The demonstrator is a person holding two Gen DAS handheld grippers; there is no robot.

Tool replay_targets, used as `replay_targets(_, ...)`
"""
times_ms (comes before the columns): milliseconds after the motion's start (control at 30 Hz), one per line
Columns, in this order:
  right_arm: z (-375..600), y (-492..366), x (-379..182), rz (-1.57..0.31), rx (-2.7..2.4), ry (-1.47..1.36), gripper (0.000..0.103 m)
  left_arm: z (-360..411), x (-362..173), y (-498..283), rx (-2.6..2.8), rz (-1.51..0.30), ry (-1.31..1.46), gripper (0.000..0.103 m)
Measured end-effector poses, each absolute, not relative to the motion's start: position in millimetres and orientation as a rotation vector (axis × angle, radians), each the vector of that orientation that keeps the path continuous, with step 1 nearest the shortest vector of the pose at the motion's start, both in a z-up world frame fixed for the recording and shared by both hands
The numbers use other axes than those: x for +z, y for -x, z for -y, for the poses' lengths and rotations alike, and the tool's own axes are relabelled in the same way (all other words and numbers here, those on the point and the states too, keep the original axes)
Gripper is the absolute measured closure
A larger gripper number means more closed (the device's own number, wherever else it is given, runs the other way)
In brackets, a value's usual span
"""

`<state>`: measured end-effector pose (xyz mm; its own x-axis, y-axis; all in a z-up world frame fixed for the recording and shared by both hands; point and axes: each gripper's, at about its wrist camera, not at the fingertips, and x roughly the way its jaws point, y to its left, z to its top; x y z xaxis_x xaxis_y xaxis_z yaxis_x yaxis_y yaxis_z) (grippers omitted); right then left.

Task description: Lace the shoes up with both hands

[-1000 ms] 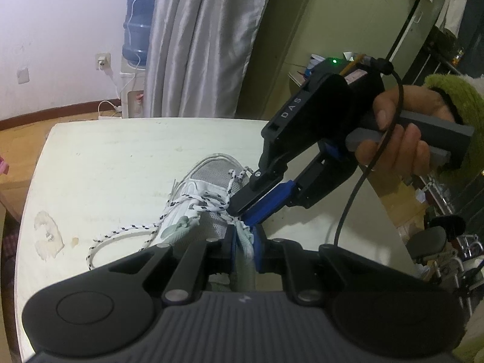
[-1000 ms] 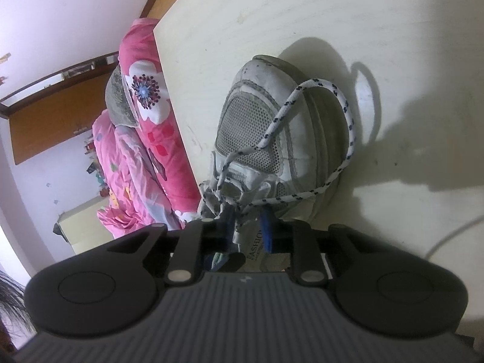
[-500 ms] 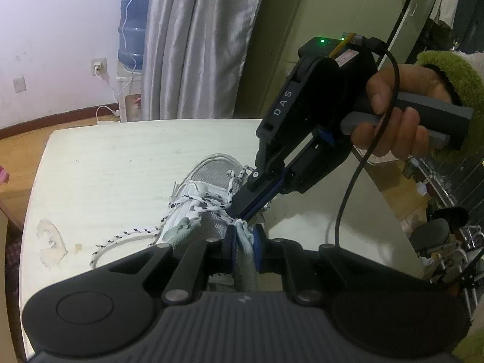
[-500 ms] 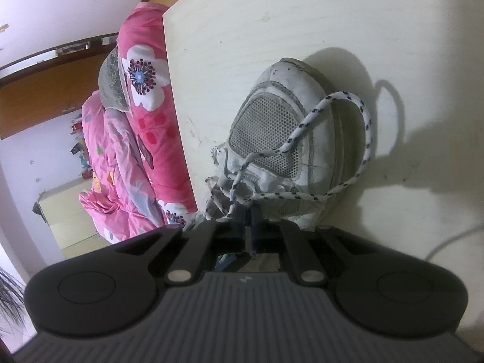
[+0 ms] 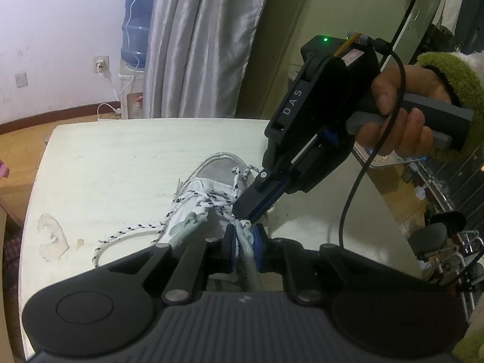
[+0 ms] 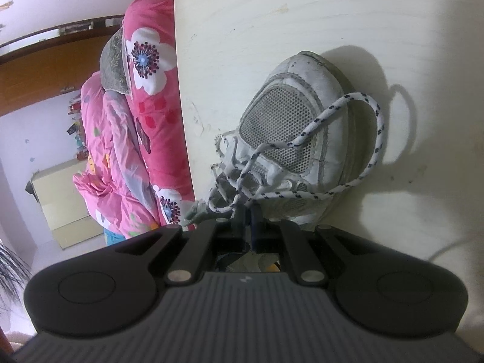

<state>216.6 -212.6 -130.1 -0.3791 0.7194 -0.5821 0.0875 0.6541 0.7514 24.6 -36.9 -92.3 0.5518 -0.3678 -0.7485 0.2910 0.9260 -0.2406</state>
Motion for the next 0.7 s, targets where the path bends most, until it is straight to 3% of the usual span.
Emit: replay_targets(700, 222, -209, -148, -1.963, 0.694, -0.883, 0.098, 35, -89, -18, -0.396, -0.897, 0.045, 0.09)
